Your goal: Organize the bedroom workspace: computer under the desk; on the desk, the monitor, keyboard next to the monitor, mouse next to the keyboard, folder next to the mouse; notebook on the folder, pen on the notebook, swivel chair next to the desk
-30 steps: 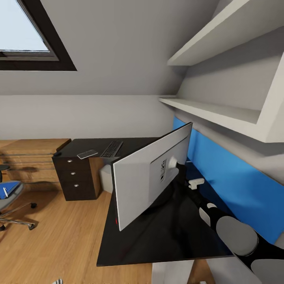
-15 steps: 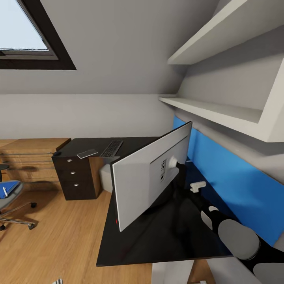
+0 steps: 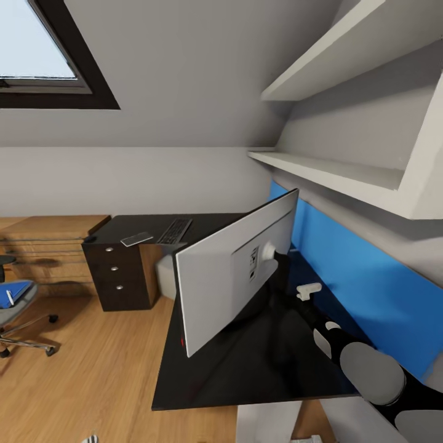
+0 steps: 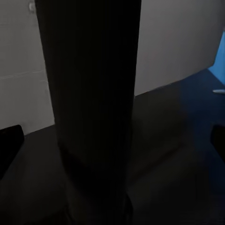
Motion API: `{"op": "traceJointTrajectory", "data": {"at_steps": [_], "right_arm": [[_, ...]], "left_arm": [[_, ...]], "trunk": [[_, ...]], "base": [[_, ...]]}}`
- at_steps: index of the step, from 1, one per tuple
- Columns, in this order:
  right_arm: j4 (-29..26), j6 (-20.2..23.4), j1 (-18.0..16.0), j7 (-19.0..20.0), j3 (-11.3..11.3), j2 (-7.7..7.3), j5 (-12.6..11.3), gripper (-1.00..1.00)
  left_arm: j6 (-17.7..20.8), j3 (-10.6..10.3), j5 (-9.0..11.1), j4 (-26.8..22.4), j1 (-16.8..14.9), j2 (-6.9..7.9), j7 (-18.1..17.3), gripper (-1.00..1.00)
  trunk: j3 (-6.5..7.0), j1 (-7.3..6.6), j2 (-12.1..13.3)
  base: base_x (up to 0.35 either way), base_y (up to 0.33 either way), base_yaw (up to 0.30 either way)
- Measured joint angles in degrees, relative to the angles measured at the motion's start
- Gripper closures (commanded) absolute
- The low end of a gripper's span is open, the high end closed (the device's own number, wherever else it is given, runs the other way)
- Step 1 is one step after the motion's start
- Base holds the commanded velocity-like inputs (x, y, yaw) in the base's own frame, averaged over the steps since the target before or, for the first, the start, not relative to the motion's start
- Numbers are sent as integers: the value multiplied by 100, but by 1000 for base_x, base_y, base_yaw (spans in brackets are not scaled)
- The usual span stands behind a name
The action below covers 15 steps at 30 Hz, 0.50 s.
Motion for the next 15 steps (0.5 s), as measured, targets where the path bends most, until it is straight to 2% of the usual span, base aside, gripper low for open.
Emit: {"op": "traceJointTrajectory", "data": {"at_steps": [15], "right_arm": [[3, -3, 0, -1, 0, 0, 7, -100]], "left_arm": [[0, 3, -1, 0, 0, 0, 0, -100]], "trunk": [[0, 1, 0]], "base": [[-284, 0, 0]]}}
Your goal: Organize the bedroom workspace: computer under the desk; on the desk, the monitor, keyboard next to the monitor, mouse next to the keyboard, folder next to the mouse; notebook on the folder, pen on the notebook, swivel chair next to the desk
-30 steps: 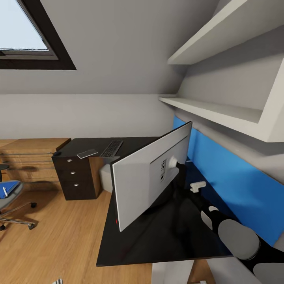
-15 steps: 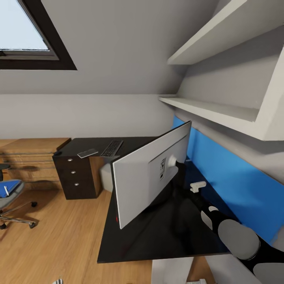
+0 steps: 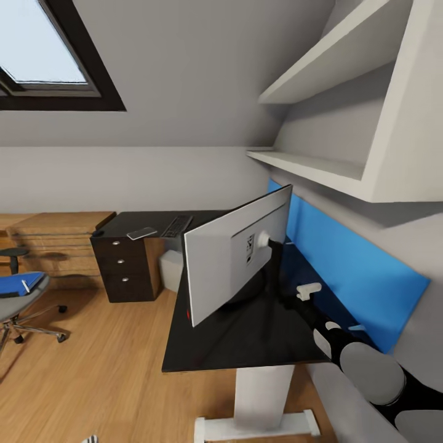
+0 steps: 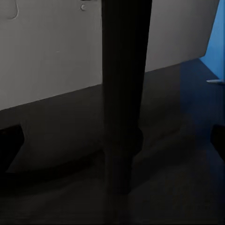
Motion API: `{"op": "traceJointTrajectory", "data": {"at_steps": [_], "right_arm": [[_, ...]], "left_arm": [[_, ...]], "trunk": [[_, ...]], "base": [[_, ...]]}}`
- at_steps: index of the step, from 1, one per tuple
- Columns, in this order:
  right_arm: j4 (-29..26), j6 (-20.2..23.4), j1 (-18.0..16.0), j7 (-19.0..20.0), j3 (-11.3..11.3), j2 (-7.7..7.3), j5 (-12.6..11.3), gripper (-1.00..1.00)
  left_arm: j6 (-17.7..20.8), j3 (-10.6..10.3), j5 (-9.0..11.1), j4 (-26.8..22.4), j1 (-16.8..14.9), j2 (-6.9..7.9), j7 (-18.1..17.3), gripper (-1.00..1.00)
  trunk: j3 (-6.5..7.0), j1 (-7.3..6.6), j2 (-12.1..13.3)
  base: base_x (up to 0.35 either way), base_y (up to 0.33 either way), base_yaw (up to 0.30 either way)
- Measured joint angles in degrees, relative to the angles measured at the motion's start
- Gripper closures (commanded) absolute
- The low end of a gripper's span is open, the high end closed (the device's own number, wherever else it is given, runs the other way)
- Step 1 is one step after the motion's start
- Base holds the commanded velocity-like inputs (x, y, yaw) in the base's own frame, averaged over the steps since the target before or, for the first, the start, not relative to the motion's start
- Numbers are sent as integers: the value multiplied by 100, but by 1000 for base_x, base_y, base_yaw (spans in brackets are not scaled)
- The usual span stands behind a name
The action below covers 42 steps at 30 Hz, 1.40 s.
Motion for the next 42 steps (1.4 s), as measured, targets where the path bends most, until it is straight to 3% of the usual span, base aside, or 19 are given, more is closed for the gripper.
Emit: {"op": "traceJointTrajectory", "data": {"at_steps": [13, 23, 30, 35, 42], "right_arm": [[11, 25, 0, -191, -5, 42, -6, -100], [351, 23, 0, -1186, -8, 161, 1, -100], [426, 37, 22, -1566, -9, 211, -14, -100], [500, 44, 507, -1756, -8, 234, -52, -100], [521, 34, 1149, -1822, -6, 432, -59, -100]], "left_arm": [[2, 6, 6, -2, -2, -1, 1, -100], [2, 5, 8, -2, 0, 3, 1, -100], [1, -29, -10, 215, -3, 0, 2, -100], [1, -50, -16, 353, -1, 0, -5, -100], [1, -54, -17, 403, -1, -2, -7, -100]], "trunk": [[0, 0, 0], [0, -1, 0], [0, -1, 0], [-1, -1, 0], [-1, -1, 0]], "base": [[-325, 80, 0], [-291, 209, 0], [-275, 233, 0], [-264, 220, 0], [-231, 198, 0]]}}
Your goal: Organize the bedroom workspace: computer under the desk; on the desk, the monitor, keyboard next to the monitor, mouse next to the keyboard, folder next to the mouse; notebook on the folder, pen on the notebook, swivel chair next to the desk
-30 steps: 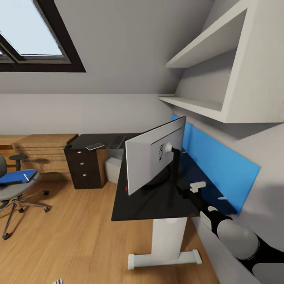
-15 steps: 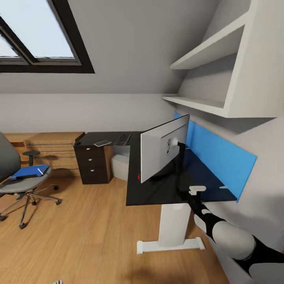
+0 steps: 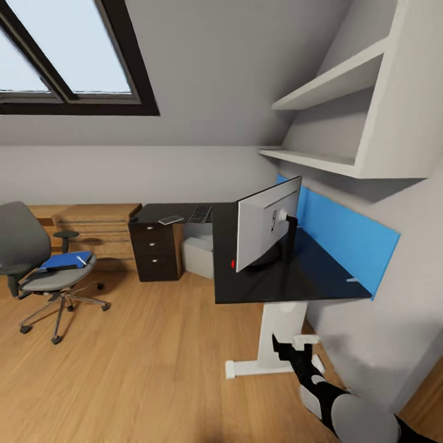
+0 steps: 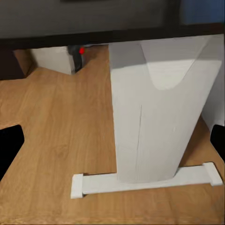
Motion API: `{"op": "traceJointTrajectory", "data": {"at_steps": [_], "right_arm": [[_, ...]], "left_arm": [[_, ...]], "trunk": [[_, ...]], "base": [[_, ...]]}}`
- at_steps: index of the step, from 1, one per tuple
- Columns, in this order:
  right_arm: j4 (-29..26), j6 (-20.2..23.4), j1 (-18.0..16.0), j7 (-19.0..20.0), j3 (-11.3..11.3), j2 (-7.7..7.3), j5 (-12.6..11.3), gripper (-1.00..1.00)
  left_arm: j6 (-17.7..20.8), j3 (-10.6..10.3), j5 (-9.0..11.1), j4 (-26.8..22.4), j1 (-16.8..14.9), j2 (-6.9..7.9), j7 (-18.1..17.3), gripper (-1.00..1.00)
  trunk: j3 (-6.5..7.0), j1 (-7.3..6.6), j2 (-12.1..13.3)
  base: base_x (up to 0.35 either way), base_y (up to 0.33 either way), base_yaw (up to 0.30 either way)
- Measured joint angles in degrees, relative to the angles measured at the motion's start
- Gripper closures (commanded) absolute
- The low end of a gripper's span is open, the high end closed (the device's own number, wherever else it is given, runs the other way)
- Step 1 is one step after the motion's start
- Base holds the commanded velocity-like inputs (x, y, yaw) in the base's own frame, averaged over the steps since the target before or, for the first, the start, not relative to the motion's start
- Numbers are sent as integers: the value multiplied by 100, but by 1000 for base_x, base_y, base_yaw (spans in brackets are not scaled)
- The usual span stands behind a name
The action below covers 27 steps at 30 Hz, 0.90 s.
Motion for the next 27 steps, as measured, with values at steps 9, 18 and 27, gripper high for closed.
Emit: {"op": "traceJointTrajectory", "data": {"at_steps": [9, 18, 27], "right_arm": [[3, -24, 872, -11, -3, 194, -2, -100], [3, -22, 1307, -13, -7, 206, -6, -100], [3, -50, 1580, -13, -12, 179, -6, -100]], "left_arm": [[-137, 5, 9, 34, -1, -36, 0, -100], [-1167, -12, 17, 305, 0, -111, 56, -100], [68, -23, -440, -578, -23, -102, 1064, -100]], "trunk": [[0, -2, -1], [0, -2, -1], [1, -2, -1]], "base": [[-68, 56, 0], [-5, 4, 0], [0, 0, -75]]}}
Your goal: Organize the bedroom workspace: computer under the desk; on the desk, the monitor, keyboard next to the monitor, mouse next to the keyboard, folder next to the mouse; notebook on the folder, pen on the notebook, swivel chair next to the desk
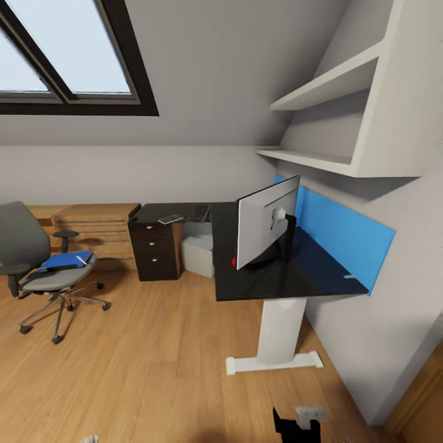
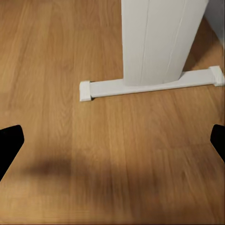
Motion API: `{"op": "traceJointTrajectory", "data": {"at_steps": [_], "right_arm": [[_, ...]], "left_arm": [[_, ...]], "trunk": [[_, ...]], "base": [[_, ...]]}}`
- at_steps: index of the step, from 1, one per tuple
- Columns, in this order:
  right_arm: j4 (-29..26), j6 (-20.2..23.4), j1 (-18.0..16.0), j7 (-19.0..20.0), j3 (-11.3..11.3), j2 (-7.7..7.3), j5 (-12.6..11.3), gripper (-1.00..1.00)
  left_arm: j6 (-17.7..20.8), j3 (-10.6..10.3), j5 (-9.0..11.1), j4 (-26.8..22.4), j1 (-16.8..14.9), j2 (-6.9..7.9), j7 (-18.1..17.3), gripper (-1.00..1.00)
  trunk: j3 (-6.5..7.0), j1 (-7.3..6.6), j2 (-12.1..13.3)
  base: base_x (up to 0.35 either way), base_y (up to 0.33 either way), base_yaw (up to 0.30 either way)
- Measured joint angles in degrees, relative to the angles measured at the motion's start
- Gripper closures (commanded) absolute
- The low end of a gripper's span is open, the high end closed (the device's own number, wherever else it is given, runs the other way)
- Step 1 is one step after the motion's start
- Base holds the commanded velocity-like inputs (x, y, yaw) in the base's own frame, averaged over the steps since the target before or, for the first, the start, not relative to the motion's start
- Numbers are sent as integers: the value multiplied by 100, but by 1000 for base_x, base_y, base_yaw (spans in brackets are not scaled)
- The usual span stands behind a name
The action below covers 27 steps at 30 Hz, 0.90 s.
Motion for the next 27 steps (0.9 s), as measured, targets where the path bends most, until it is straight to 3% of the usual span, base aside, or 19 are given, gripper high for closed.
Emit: {"op": "traceJointTrajectory", "data": {"at_steps": [1, 4, 9, 13, 17, 21, 27], "right_arm": [[0, -29, 21, 0, 0, -4, -1, -100], [0, -108, 44, 0, 0, -10, -1, -100], [-2, -232, 61, 0, 0, -12, 5, -100], [-4, -266, 66, 0, 0, -13, 8, -100], [-1, -277, 69, 0, 0, -8, 14, -100], [0, -284, 83, 1, 0, 0, 15, -100], [-6, -285, 96, 4, -1, -8, 17, -100]], "left_arm": [[376, -8, -173, -298, -9, -2, 254, -100], [979, -7, -432, -774, -51, -13, 573, -100], [2169, -4, -716, -1418, -435, -29, 861, -100], [3313, 1, -779, -1575, -1176, -17, 1027, -100], [4078, 6, -792, -1565, -1816, -7, 1108, -100], [4543, 7, -795, -1449, -2385, 3, 1136, -100], [4743, 11, -804, -1171, -2976, 20, 1145, -100]], "trunk": [[0, 0, 0], [0, 0, 0], [1, 0, 0], [1, 0, 1], [1, 0, 1], [1, 0, 0], [0, 0, 0]], "base": [[0, 0, -210], [0, 0, -227], [0, 0, -247], [0, 0, -256], [0, 0, -258], [0, 0, -242], [0, 0, -106]]}}
